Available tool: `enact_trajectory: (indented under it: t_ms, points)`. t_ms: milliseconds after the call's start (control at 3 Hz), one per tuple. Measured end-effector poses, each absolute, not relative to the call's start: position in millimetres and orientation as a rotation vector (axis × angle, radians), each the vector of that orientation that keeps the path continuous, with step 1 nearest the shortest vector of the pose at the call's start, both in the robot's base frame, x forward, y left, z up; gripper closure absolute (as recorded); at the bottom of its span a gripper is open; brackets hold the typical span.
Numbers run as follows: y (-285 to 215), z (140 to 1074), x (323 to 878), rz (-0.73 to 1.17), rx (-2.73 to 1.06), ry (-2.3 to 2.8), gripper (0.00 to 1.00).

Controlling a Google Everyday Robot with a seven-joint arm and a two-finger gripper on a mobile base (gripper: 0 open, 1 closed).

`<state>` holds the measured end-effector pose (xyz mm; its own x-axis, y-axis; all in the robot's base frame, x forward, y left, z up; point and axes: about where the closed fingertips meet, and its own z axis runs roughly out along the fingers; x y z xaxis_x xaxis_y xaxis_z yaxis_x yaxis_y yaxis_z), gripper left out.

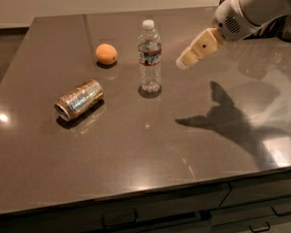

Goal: Pick water bottle

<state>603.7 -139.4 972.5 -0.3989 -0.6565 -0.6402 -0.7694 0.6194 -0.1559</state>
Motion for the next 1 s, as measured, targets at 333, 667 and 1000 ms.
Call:
enact_trajectory:
  t_ms: [333, 667, 1000]
  points:
    - [-117.1, 966.6, 620.6, 0.273, -1.098, 2.131, 0.0]
    - [-93.1, 962.1, 629.1, 0.328, -1.117, 2.095, 0.0]
    - [-69.9, 961.4, 631.5, 0.379, -1.155, 2.053, 0.0]
